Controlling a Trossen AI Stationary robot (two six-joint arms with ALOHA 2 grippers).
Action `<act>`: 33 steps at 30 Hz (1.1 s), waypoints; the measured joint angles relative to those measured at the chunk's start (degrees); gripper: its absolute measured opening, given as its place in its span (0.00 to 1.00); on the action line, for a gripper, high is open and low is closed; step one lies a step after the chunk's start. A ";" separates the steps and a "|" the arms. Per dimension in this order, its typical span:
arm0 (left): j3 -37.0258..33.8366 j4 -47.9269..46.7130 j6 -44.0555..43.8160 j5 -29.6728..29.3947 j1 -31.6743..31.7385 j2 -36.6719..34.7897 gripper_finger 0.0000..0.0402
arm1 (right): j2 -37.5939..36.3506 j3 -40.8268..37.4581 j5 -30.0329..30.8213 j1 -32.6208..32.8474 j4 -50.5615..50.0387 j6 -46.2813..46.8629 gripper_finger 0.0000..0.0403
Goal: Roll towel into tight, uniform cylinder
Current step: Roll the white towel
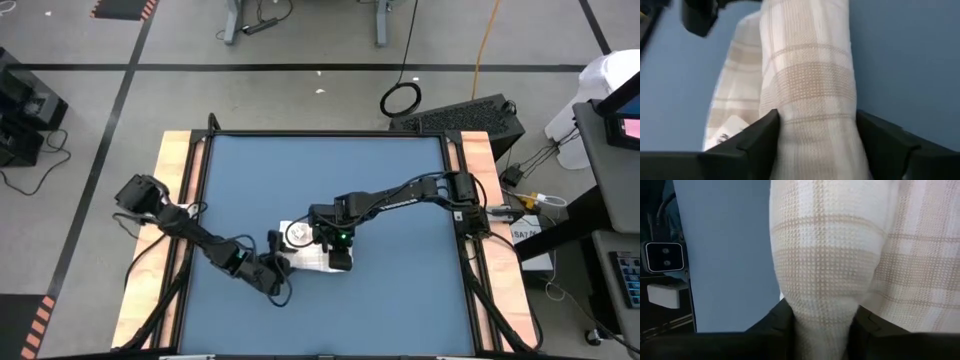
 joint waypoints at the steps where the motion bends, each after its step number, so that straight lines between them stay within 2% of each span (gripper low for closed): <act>1: 0.00 -0.14 -0.56 1.17 0.70 0.05 0.61 | 0.00 0.00 0.05 0.01 0.01 0.00 0.25; 9: 0.15 -0.70 -2.70 17.82 8.19 -0.16 0.32 | -1.20 0.09 4.17 0.48 -2.41 4.23 0.39; 13: 0.22 -0.66 -2.40 24.00 11.49 -0.46 0.22 | -4.05 0.22 9.62 2.56 -6.02 4.08 0.47; 16: 0.22 -0.63 -2.39 31.03 14.26 -1.07 0.21 | -7.18 0.22 14.87 4.67 -8.71 2.52 0.52; 21: 0.07 -1.85 -4.69 41.31 18.84 -2.92 0.23 | -11.75 0.26 28.67 10.29 -8.76 1.88 0.56; 25: 0.02 -2.36 -8.64 47.33 22.69 -3.14 0.23 | -12.06 0.28 40.89 17.07 -5.66 3.22 0.60; 29: 0.04 -3.16 -9.91 52.18 25.09 -3.12 0.24 | -9.86 0.31 52.02 22.08 -4.50 6.91 0.68; 33: 0.02 -3.09 -9.89 53.62 25.69 -3.09 0.24 | -7.89 0.24 55.03 23.47 -4.43 13.41 0.78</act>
